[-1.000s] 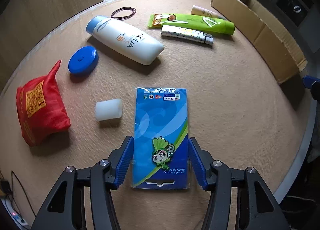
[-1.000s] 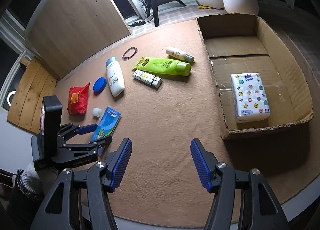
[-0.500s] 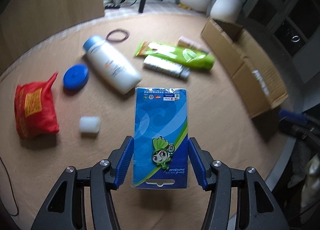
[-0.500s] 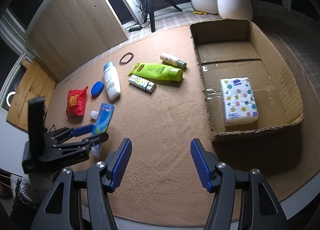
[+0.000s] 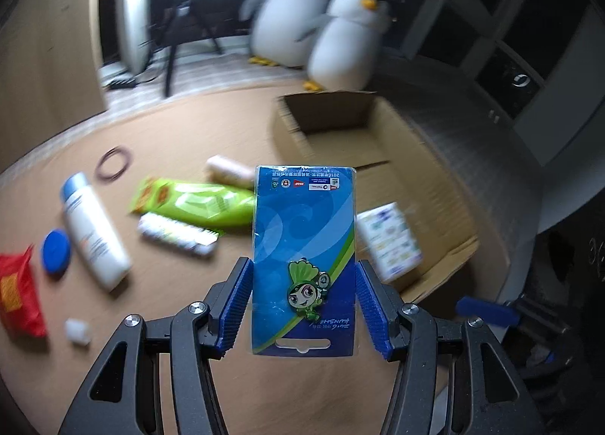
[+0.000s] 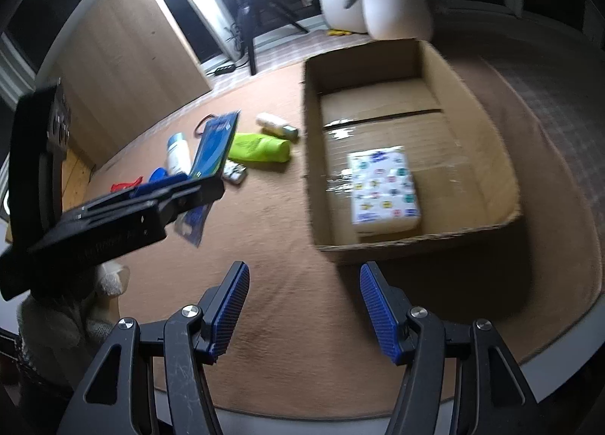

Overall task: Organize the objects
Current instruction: 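Carry the blue packet with the left tool into the box and release, then return the left tool to the white sponge and grasp it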

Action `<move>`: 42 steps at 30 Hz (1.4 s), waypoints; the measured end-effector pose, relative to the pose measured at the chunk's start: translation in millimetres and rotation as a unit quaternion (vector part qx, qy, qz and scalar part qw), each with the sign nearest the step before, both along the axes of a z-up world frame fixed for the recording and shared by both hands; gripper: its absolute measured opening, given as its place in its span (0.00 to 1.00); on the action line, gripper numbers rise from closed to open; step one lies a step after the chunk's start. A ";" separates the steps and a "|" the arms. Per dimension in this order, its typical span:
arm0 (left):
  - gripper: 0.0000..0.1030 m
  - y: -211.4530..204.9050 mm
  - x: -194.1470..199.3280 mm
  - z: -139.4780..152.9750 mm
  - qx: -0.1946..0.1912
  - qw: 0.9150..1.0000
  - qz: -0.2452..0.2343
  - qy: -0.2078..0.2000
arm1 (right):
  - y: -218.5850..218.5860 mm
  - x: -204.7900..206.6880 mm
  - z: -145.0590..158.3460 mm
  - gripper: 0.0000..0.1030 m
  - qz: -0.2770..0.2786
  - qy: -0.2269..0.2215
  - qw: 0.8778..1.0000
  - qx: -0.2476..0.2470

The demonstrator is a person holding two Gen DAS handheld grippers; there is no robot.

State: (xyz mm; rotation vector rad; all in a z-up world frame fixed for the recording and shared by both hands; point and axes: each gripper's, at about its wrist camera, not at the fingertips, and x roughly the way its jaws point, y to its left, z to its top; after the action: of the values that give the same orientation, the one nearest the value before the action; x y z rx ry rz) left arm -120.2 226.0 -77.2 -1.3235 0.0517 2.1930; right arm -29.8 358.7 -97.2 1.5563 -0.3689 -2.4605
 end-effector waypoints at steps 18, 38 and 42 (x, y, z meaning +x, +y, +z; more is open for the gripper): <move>0.58 96.4 -1.4 -14.7 0.005 0.999 -0.051 -0.019 | 55.7 3.7 -10.3 0.56 -0.049 -0.010 0.999 0.001; 0.58 -7.7 -2.9 -1.8 0.014 1.000 0.021 -0.013 | -1.1 -11.8 -10.6 0.56 -0.001 -0.014 1.000 -0.003; 0.58 -54.7 -1.0 -5.3 0.005 0.998 0.058 -0.015 | -22.2 -16.8 -10.8 0.56 0.018 -0.015 1.000 -0.005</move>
State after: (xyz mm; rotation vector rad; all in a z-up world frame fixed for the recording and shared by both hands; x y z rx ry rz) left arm -121.2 171.4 -82.5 -1.3854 -0.0492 2.2654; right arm -46.6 336.5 -108.0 1.5841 -0.3540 -2.4061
